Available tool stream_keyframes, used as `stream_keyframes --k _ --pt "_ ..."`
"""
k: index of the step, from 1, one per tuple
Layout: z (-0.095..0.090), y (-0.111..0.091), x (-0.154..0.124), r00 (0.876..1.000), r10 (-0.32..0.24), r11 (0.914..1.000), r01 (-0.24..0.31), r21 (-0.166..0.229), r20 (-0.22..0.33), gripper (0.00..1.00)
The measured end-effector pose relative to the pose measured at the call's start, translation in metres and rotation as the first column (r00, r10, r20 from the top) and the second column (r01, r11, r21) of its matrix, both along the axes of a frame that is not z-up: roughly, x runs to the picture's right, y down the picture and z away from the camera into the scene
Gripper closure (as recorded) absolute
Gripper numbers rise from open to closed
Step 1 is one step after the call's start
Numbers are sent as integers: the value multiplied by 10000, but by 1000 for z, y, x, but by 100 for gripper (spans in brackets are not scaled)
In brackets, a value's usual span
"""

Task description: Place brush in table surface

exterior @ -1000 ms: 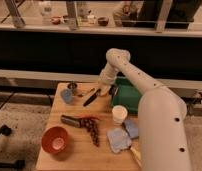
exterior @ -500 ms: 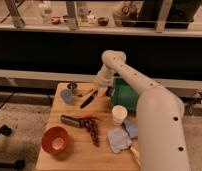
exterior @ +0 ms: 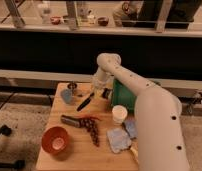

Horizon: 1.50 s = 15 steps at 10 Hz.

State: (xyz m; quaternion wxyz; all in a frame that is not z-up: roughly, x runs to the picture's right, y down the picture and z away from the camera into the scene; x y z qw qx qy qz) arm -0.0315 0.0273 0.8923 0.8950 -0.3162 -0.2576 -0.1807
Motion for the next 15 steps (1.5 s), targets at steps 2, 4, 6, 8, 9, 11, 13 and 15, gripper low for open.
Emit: stream_keyframes --k 2,4,6,8,9,11,13,15 --pt "6 0 -4 9988 388 9992 -388 14 -298 100" --pt "12 -2 -4 9948 821 9966 -820 38 -605 100" --pt "18 -2 -1 9881 1226 9924 -1228 39 -925 100" --pt "23 -1 0 9845 1393 9902 -1397 42 -1068 100" --pt "26 0 3 9815 1525 9882 -1532 28 -1162 100" --pt "30 2 6 9785 1649 9861 -1659 18 -1241 100" --pt "32 5 10 9767 1730 9847 -1740 33 -1273 100" --pt "33 8 13 9758 1780 9839 -1789 39 -1268 100"
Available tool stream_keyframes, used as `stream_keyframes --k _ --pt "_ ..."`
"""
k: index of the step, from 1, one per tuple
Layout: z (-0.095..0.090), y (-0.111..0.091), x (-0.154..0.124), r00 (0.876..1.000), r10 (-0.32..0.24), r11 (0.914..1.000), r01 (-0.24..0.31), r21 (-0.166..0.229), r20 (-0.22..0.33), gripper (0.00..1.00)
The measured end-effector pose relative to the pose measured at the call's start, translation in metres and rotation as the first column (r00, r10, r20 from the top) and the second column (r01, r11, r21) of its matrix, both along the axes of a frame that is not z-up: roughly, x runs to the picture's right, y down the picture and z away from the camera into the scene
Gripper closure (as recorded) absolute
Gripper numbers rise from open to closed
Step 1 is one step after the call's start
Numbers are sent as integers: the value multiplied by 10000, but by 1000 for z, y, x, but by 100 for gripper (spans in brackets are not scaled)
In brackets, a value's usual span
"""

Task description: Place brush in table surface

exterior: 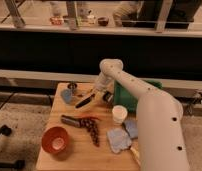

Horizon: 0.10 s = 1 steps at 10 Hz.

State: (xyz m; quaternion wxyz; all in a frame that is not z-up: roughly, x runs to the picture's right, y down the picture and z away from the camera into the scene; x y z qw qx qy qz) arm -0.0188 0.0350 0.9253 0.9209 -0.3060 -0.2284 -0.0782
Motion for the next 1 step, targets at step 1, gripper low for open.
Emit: stream_keyframes --k 1 --pt "-1 1 1 10000 -9 10000 9 16 23 100"
